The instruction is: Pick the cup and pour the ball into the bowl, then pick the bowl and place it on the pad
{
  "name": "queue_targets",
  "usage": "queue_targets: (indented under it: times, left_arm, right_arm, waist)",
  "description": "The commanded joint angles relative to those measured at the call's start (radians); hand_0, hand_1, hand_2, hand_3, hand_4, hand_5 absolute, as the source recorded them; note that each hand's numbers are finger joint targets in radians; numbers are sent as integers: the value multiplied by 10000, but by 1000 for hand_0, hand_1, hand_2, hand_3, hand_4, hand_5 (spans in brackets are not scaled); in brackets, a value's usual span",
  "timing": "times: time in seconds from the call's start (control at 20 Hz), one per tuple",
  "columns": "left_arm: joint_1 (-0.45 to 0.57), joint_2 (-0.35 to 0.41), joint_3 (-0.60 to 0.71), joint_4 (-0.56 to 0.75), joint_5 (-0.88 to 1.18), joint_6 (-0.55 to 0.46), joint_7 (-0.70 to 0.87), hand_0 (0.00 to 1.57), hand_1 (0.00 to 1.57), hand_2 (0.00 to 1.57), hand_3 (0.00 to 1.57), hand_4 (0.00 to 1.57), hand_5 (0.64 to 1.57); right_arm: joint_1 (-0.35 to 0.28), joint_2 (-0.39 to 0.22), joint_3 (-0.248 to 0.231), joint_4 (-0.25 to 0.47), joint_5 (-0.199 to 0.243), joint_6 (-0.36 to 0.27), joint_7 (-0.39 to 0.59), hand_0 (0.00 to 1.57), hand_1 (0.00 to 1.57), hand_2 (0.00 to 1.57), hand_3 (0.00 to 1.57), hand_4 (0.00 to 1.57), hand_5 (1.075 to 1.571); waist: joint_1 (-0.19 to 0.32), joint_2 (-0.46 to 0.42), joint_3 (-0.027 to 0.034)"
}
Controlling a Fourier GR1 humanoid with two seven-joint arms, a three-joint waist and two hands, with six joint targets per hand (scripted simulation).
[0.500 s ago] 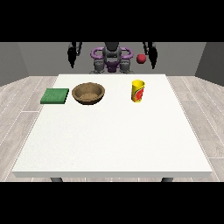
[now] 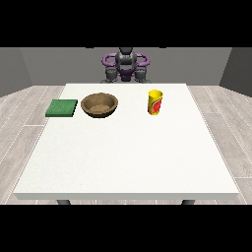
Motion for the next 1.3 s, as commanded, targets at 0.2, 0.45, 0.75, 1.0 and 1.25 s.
queue_targets:
  times: [0.2,0.45,0.75,1.0,1.25]
  left_arm:
    - [359,-444,-40,-1371,1985,-75,2717,0,0,0,0,0,1539]
    - [-480,-241,34,-1683,1664,-217,1930,0,0,0,0,0,1520]
    - [-3038,458,1258,-728,1327,-103,620,0,0,0,0,0,1512]
    - [-3513,1144,1750,117,857,-600,-849,0,0,0,0,0,1472]
    - [-3951,1632,2554,2230,570,-698,-2337,0,0,0,0,0,1434]
  right_arm:
    - [198,595,3581,-473,221,-3916,2520,0,0,0,0,625,1568]
    - [-2756,603,3669,-518,1366,-4328,3790,0,0,0,0,356,1569]
    - [-3510,114,2472,-401,963,-3031,1938,0,0,0,0,0,1569]
    - [-3621,-29,1980,-391,655,-2530,657,0,0,0,0,0,1570]
    - [-3716,29,2048,-1159,432,-2089,1188,0,0,0,0,0,1566]
  waist:
    - [610,-1480,1]
    - [54,655,-5]
    - [-727,3946,11]
    - [-982,5406,8]
    - [-1636,5598,0]
